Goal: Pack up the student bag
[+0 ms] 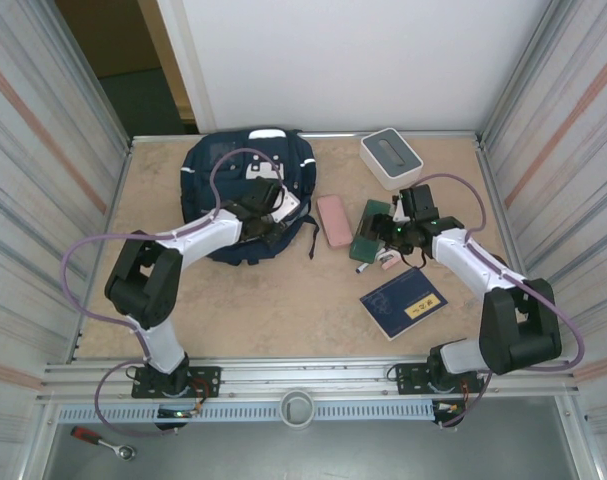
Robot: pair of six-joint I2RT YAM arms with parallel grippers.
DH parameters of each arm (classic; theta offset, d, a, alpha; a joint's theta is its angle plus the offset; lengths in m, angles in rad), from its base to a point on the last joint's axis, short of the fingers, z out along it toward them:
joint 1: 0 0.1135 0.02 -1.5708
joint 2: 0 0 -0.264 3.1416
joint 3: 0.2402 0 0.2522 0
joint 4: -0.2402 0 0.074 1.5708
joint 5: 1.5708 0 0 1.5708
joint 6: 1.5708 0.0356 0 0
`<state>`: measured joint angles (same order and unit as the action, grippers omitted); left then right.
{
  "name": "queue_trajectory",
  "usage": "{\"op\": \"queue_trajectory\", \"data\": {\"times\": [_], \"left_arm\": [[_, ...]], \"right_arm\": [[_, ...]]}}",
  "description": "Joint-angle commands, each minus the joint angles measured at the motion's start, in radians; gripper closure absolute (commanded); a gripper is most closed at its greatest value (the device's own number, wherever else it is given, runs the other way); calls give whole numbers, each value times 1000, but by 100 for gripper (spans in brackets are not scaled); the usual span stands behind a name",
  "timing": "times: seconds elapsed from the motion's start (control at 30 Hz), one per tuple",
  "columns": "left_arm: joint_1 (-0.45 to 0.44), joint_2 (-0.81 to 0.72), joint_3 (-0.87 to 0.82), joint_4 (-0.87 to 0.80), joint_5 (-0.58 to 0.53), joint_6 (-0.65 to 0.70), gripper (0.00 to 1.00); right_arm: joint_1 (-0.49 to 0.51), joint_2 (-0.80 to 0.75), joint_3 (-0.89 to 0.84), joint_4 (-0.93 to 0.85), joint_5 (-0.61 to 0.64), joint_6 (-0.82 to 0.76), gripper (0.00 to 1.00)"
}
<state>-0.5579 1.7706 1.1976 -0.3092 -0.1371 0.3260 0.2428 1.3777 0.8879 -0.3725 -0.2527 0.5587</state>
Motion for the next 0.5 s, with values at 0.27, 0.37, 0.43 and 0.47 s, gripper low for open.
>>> {"op": "queue_trajectory", "data": {"times": [0.27,0.37,0.43,0.47], "left_arm": [[-103,-114,-155,183,-238,72,69],[-123,-163,-186,163,-182,-3,52],[-131,-220,-210,157,-126,-61,46],[-132,-254,-224,157,-89,-97,44]], "right_arm": [[-131,-149,-89,-201,134,63,22],[-124,-158,-147,-195,156,107,21],[-101,-160,-187,-186,168,137,21],[-78,-160,-205,-186,186,149,21]]}}
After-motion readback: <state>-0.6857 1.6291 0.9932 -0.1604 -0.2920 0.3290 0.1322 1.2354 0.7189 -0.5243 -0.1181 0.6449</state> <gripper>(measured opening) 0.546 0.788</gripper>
